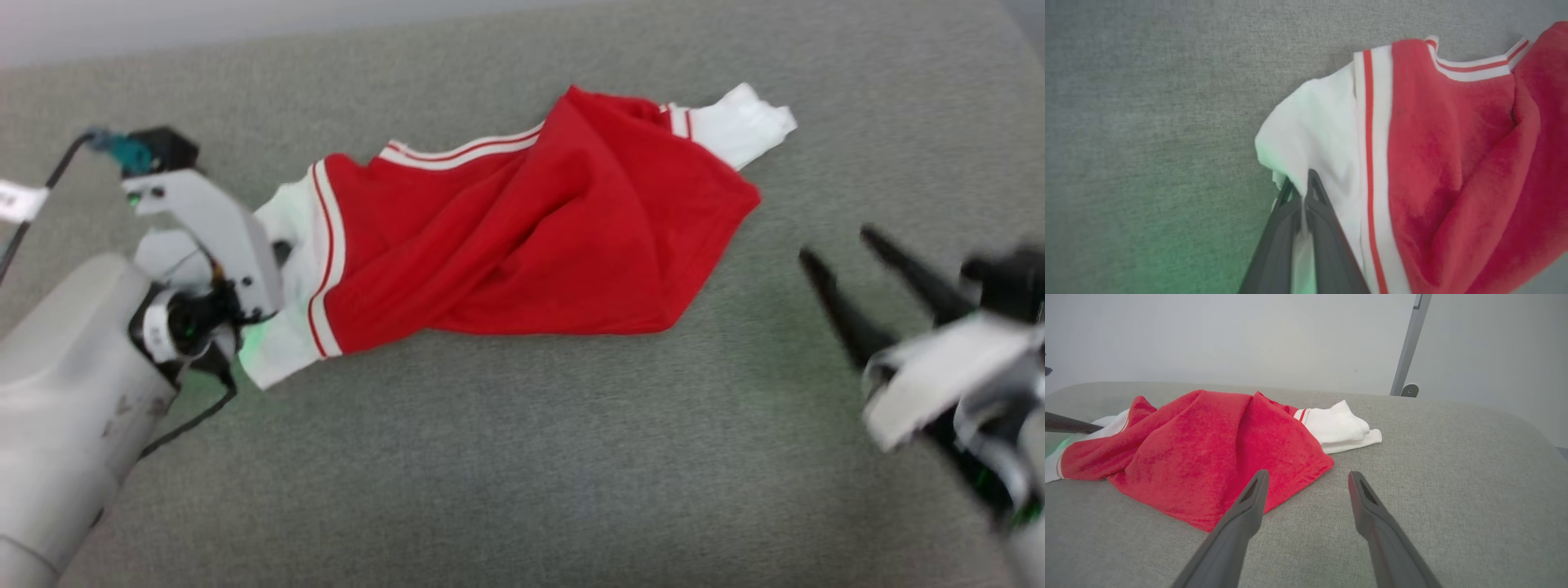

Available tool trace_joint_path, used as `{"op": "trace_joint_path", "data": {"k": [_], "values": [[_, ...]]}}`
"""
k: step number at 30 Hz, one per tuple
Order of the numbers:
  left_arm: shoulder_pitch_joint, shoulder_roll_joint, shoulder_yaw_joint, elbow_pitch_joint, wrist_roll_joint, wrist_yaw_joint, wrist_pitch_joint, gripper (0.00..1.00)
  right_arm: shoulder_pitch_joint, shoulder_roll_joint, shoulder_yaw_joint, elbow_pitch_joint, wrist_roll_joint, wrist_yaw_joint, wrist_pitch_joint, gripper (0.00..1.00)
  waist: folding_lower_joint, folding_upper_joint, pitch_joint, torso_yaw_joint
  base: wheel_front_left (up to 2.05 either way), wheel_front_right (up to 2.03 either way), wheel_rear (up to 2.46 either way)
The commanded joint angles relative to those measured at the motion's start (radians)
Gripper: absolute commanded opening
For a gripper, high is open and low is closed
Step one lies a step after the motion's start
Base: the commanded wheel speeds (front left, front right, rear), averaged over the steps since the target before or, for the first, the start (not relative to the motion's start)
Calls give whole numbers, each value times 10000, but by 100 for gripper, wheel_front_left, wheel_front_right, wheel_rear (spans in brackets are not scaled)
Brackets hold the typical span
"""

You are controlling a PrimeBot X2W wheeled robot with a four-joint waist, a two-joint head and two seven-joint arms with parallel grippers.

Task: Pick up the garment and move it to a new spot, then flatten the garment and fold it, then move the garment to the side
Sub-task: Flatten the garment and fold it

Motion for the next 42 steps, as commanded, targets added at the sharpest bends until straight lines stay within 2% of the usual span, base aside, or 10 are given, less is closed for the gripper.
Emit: {"op": "trace_joint_path", "data": {"k": [1,7,12,21,30,31,32,34,37,42], "values": [[-173,-170,-111,-60,157,-64,-17,0,-943,-444,152,469,343,-9,457,100,1,0,412,343,0,0,0],[-585,-572,-290,-152,418,-188,-74,0,-3706,-1449,1080,2780,1235,-9,2052,100,1,0,917,838,0,0,0],[-903,-847,-393,-118,588,-337,-103,0,-5581,-1693,1675,4907,1778,-7,3013,100,1,0,1257,1232,0,0,0],[-1204,-1104,-515,32,771,-497,-136,0,-7407,-1397,2438,6820,2547,-9,3637,100,1,0,1697,1579,0,0,0],[-1279,-1331,-614,513,836,-778,-195,0,-7898,-1167,3615,7826,3058,-9,4078,100,1,0,1935,1641,0,0,0],[-1291,-1362,-618,576,833,-807,-206,0,-7926,-1162,3705,7875,3127,-7,4055,88,1,0,1944,1644,0,0,0],[-1308,-1390,-615,634,830,-849,-217,0,-7961,-1166,3804,7899,3149,-7,4021,47,1,0,1950,1646,0,0,0],[-1357,-1439,-619,748,830,-919,-232,0,-7986,-1187,3966,7962,3297,-7,3918,0,1,0,1945,1640,0,0,0],[-1387,-1497,-576,903,777,-1059,-326,0,-8073,-1284,4054,8053,3509,-9,3493,0,1,0,1884,1616,0,0,0],[-1555,-1615,-257,1087,674,-1352,-955,0,-8432,-1345,3856,8332,3722,-9,2076,0,1,0,1633,1597,0,0,0]]}}
